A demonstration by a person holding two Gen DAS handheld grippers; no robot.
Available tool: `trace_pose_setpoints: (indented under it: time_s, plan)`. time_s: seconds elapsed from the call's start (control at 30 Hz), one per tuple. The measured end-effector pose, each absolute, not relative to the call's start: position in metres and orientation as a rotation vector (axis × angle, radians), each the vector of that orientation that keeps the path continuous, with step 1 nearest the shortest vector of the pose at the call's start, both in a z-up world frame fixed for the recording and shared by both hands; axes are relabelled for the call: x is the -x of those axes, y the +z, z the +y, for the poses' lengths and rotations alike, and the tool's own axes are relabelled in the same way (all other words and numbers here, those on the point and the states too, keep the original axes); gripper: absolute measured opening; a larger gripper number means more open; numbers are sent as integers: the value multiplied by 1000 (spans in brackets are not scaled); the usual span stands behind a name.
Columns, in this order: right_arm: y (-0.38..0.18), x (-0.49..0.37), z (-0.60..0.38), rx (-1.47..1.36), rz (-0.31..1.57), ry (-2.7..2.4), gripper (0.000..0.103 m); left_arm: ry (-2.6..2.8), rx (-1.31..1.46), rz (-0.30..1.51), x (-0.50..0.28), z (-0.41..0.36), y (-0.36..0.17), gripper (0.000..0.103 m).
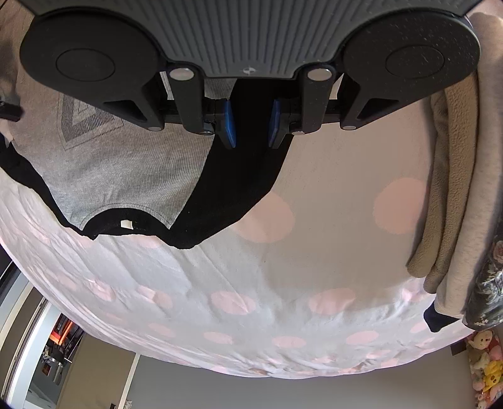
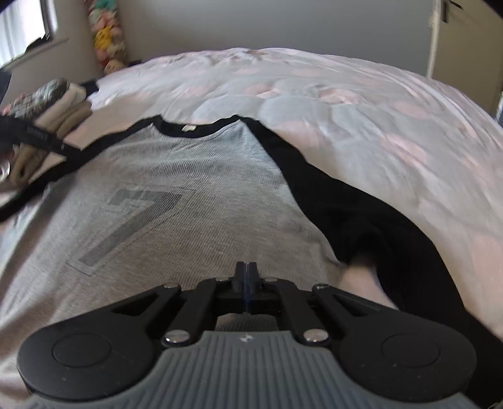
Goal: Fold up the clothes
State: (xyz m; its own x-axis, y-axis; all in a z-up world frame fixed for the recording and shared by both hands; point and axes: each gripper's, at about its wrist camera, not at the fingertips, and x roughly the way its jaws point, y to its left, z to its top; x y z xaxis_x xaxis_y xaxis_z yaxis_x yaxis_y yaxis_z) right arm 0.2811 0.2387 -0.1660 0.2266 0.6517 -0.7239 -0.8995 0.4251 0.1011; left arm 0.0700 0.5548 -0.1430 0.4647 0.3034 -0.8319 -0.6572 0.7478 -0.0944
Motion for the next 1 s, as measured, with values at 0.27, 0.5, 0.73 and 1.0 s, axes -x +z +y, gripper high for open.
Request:
trace_pose_setpoints:
  time_s: [0.27, 0.5, 0.73, 1.0]
  plan:
    - [-127, -350, 123, 265, 768, 802, 6, 644, 425, 922, -57, 546, -135, 20]
    - [-121, -439, -7, 145, 878, 408, 20, 621, 374, 935, -80, 528, -127, 20]
    - [-154, -457, -34, 18, 975, 392, 25, 520, 300, 900, -151, 496, -109, 24]
    - [-164, -462, -39, 13, 1026, 432, 24, 432, 193, 893, -255, 476, -105, 39]
